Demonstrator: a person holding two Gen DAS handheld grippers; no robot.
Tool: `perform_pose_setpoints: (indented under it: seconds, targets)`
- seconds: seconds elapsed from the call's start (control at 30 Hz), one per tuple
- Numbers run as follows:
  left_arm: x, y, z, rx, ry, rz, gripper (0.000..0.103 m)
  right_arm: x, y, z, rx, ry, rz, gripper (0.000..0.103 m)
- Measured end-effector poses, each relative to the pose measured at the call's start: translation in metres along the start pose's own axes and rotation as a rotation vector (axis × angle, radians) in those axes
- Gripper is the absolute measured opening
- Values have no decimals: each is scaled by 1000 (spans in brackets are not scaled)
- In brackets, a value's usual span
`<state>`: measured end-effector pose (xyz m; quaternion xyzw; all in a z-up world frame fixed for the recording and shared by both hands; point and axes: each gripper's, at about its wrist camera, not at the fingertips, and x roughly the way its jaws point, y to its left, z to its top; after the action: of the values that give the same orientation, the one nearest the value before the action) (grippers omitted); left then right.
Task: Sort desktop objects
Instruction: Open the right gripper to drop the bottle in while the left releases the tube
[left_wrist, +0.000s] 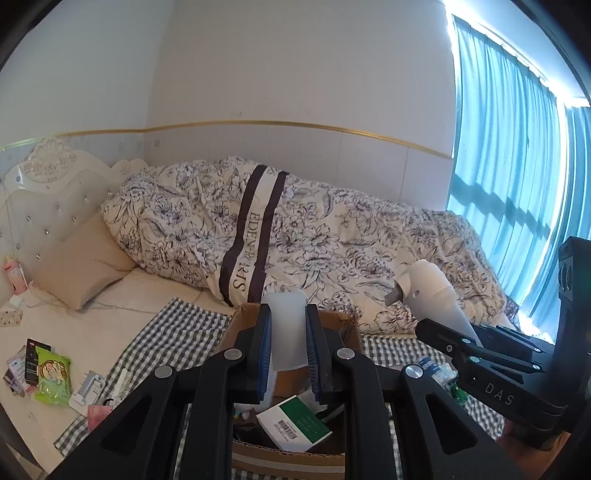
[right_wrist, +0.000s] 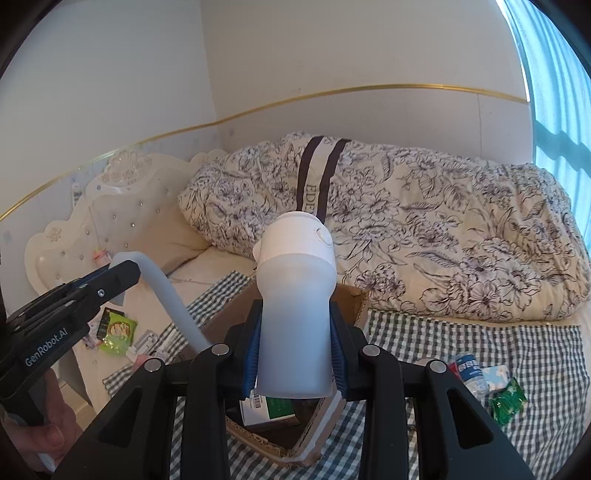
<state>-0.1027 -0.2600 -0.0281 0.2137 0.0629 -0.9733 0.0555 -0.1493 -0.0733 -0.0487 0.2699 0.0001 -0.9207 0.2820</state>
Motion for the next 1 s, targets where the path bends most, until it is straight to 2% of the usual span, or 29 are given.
perform_pose_setpoints:
  seconds: [0.3, 0.63, 1.0]
  targets:
    - [51, 18, -22, -23, 81, 8, 17, 61, 7, -15, -27, 90, 30, 32]
    - [103, 30, -49, -37, 180, 9, 17, 119, 9, -33, -54, 188, 22, 32]
    - [145, 39, -66, -41, 269, 9, 17, 158, 9, -47, -65, 268, 9, 32]
